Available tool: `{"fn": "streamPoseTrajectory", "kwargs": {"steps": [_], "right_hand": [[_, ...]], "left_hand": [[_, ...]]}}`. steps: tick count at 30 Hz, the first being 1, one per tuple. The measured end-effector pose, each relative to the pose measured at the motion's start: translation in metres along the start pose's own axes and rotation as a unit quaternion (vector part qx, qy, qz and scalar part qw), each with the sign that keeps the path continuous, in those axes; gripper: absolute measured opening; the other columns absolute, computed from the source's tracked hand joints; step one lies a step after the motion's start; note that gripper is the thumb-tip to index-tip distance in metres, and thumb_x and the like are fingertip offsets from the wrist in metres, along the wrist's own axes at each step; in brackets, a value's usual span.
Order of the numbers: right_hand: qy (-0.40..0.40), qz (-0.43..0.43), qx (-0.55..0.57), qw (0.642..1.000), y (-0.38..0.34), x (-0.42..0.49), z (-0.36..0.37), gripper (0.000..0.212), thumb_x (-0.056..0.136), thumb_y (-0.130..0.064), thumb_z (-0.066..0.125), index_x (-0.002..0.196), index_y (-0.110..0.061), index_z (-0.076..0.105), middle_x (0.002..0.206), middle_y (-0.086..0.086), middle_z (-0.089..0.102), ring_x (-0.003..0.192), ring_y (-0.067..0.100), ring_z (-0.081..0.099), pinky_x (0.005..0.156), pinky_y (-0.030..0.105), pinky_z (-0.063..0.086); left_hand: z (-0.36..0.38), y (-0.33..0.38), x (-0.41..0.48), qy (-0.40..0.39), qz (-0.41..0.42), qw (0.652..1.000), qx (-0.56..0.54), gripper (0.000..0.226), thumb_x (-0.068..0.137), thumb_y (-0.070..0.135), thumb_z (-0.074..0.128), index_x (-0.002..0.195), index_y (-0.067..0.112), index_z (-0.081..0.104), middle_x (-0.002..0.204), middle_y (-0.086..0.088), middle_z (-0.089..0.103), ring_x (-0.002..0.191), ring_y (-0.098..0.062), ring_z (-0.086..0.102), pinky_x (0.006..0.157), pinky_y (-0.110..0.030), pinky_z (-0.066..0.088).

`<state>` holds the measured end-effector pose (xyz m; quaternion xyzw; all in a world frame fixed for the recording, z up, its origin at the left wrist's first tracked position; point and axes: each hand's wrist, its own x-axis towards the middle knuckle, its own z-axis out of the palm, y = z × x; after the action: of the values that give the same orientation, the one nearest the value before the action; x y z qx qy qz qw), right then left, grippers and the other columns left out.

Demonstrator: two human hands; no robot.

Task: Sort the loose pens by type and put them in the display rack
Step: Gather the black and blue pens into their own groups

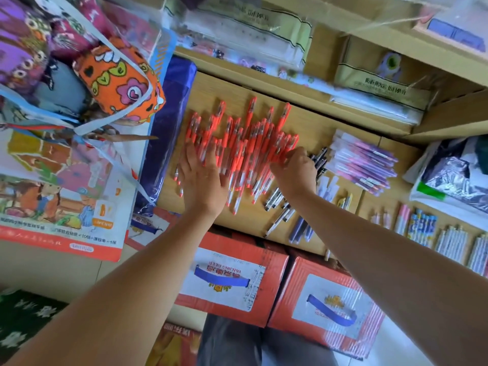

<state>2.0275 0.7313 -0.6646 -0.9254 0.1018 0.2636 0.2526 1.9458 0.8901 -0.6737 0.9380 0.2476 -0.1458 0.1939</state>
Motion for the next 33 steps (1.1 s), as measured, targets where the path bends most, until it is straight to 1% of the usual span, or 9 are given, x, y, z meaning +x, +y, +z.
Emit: {"fn": "streamPoseTrajectory", "kwargs": {"steps": [5, 9, 12, 17, 20, 23, 27, 30, 33], "right_hand": [[0.010, 0.023, 0.004, 1.000, -0.010, 0.007, 0.005, 0.061, 0.085, -0.041, 0.068, 0.119, -0.005, 0.033, 0.071, 0.000, 0.047, 0.054, 0.011, 0.045, 0.042, 0.024, 0.034], [-0.015, -0.007, -0.009, 1.000, -0.022, 0.007, 0.019, 0.061, 0.085, -0.039, 0.069, 0.119, -0.007, 0.030, 0.076, 0.005, 0.057, 0.057, 0.016, 0.056, 0.042, 0.026, 0.043], [-0.041, -0.044, 0.007, 0.998, -0.036, 0.004, 0.033, 0.060, 0.085, -0.034, 0.070, 0.120, -0.008, 0.029, 0.084, 0.009, 0.062, 0.066, 0.023, 0.064, 0.054, 0.035, 0.057], [-0.060, -0.076, 0.028, 0.995, -0.053, 0.004, 0.046, 0.056, 0.086, -0.029, 0.069, 0.117, -0.009, 0.027, 0.088, 0.009, 0.061, 0.068, 0.022, 0.063, 0.047, 0.023, 0.047], [-0.069, -0.090, 0.040, 0.993, -0.049, 0.006, 0.045, 0.052, 0.089, -0.031, 0.064, 0.121, -0.011, 0.029, 0.087, 0.010, 0.064, 0.068, 0.023, 0.064, 0.053, 0.033, 0.054], [-0.082, -0.119, 0.044, 0.989, -0.037, 0.004, 0.034, 0.044, 0.094, -0.027, 0.054, 0.131, -0.015, 0.033, 0.085, 0.007, 0.066, 0.066, 0.023, 0.064, 0.060, 0.040, 0.056], [-0.051, -0.149, 0.031, 0.987, -0.021, 0.000, 0.015, 0.034, 0.092, -0.012, 0.050, 0.126, -0.015, 0.050, 0.091, 0.002, 0.064, 0.074, 0.018, 0.063, 0.067, 0.035, 0.054], [-0.006, -0.132, 0.030, 0.991, -0.005, -0.001, -0.002, 0.030, 0.089, -0.007, 0.048, 0.115, -0.016, 0.058, 0.086, 0.001, 0.064, 0.075, 0.015, 0.060, 0.066, 0.029, 0.050], [-0.001, -0.115, 0.020, 0.993, 0.017, -0.003, -0.018, 0.028, 0.087, -0.006, 0.051, 0.113, -0.015, 0.059, 0.085, 0.000, 0.064, 0.078, 0.016, 0.061, 0.069, 0.030, 0.052]], "left_hand": [[0.001, -0.009, 0.010, 0.000, -0.013, 1.000, -0.012, 0.072, 0.089, 0.028, 0.061, 0.150, 0.026, 0.023, 0.157, -0.019, 0.011, 0.146, -0.036, 0.008, 0.118, -0.050, 0.013], [0.000, -0.016, 0.012, -0.003, -0.003, 1.000, -0.018, 0.074, 0.088, 0.026, 0.061, 0.151, 0.024, 0.022, 0.158, -0.019, 0.008, 0.146, -0.036, 0.009, 0.118, -0.051, 0.016], [0.000, -0.023, 0.013, 0.001, -0.001, 1.000, -0.019, 0.070, 0.088, 0.021, 0.058, 0.150, 0.020, 0.026, 0.157, -0.020, 0.011, 0.144, -0.037, 0.013, 0.117, -0.050, 0.019], [-0.003, -0.028, 0.012, 0.011, 0.018, 1.000, -0.014, 0.066, 0.087, 0.022, 0.057, 0.147, 0.012, 0.030, 0.152, -0.023, 0.022, 0.141, -0.038, 0.022, 0.116, -0.048, 0.023], [-0.007, -0.023, 0.009, 0.046, 0.024, 0.999, -0.002, 0.067, 0.084, 0.025, 0.050, 0.145, 0.007, 0.031, 0.147, -0.021, 0.028, 0.135, -0.038, 0.029, 0.113, -0.049, 0.028], [-0.012, -0.012, 0.005, 0.067, 0.096, 0.993, -0.008, 0.064, 0.079, 0.023, 0.045, 0.143, 0.017, 0.040, 0.149, -0.017, 0.029, 0.131, -0.037, 0.033, 0.110, -0.048, 0.031], [0.002, 0.005, 0.005, 0.021, 0.268, 0.963, 0.028, 0.043, 0.076, 0.018, 0.065, 0.119, 0.025, 0.063, 0.150, -0.012, 0.034, 0.138, -0.035, 0.029, 0.111, -0.052, 0.027], [0.012, 0.013, 0.005, -0.016, 0.288, 0.953, 0.094, 0.046, 0.075, 0.027, 0.069, 0.121, 0.028, 0.064, 0.155, -0.010, 0.028, 0.144, -0.033, 0.019, 0.114, -0.057, 0.020], [0.013, 0.012, 0.006, -0.011, 0.263, 0.954, 0.143, 0.052, 0.076, 0.026, 0.068, 0.127, 0.022, 0.057, 0.156, -0.005, 0.025, 0.145, -0.031, 0.015, 0.117, -0.054, 0.014]]}}
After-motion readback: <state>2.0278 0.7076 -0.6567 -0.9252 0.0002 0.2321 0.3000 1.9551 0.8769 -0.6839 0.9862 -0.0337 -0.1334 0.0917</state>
